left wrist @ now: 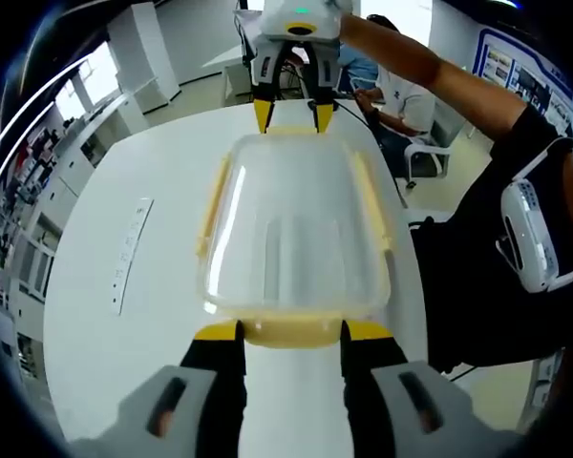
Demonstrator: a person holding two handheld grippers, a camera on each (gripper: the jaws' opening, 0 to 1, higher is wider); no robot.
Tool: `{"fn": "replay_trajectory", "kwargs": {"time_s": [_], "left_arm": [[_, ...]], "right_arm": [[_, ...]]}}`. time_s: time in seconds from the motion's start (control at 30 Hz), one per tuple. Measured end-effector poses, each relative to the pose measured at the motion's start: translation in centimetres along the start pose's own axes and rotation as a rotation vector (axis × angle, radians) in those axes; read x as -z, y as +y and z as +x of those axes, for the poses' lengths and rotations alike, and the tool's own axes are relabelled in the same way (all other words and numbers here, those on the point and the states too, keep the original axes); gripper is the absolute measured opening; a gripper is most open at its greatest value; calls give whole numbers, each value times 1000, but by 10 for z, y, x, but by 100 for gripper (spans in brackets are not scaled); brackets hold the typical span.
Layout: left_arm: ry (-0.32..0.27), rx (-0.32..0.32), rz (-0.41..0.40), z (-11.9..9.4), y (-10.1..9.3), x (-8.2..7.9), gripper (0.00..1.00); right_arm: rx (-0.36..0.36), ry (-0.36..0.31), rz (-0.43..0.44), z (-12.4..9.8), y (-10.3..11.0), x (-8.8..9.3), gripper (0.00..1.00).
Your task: Snap each plastic latch of the storage box into its locked position after aligning the lid with the box until every specified latch is closed and the lid sits flush.
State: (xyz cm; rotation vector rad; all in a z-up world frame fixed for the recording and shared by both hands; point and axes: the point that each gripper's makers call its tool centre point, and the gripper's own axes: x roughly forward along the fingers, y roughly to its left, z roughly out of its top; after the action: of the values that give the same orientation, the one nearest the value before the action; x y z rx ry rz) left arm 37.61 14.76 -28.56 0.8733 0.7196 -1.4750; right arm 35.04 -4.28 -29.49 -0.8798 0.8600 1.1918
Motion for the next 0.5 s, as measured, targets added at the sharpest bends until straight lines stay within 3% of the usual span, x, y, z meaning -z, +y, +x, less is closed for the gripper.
{"fn": "replay_trajectory", "kwargs": {"time_s": [0.5], "left_arm": [[-3,18,-11,11,-4,9,35]], "right_arm": [[-7,1,-3,10,3,2,36]]}}
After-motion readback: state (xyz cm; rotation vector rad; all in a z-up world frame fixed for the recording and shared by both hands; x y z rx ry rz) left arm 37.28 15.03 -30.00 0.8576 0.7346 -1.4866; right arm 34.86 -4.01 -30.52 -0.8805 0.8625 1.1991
